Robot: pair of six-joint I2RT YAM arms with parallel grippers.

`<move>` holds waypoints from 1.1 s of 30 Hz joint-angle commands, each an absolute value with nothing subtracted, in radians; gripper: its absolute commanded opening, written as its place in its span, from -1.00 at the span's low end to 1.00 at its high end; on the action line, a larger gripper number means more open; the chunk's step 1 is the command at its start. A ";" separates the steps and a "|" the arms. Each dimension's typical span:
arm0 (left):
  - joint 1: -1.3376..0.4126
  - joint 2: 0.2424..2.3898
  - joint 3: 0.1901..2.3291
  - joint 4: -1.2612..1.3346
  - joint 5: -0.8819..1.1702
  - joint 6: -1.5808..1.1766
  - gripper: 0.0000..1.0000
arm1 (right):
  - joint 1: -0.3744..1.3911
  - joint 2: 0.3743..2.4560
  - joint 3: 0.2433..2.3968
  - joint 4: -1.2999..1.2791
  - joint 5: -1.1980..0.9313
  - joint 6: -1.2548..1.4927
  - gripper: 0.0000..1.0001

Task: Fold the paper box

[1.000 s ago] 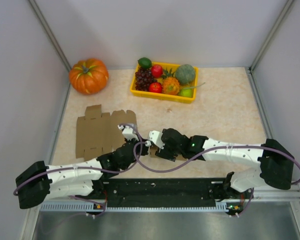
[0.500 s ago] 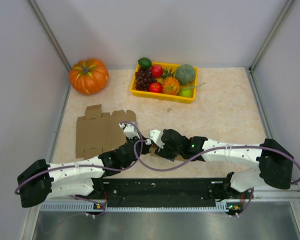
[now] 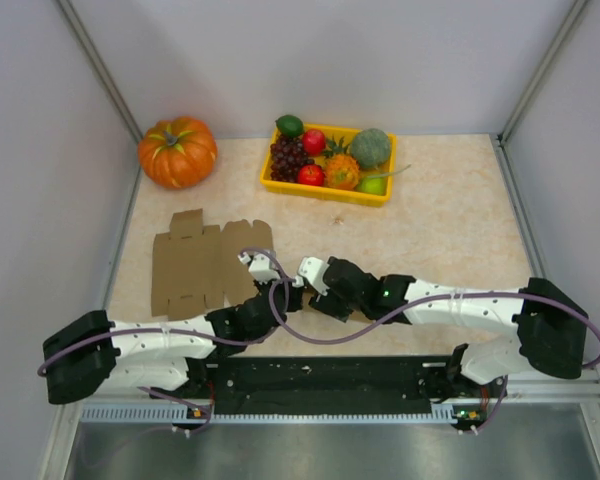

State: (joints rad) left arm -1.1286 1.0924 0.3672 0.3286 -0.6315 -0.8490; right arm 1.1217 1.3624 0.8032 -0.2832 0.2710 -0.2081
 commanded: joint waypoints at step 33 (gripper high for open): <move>-1.276 1.316 0.314 0.247 -0.699 -0.861 -1.00 | 0.551 0.874 0.813 -0.618 -0.196 0.851 0.19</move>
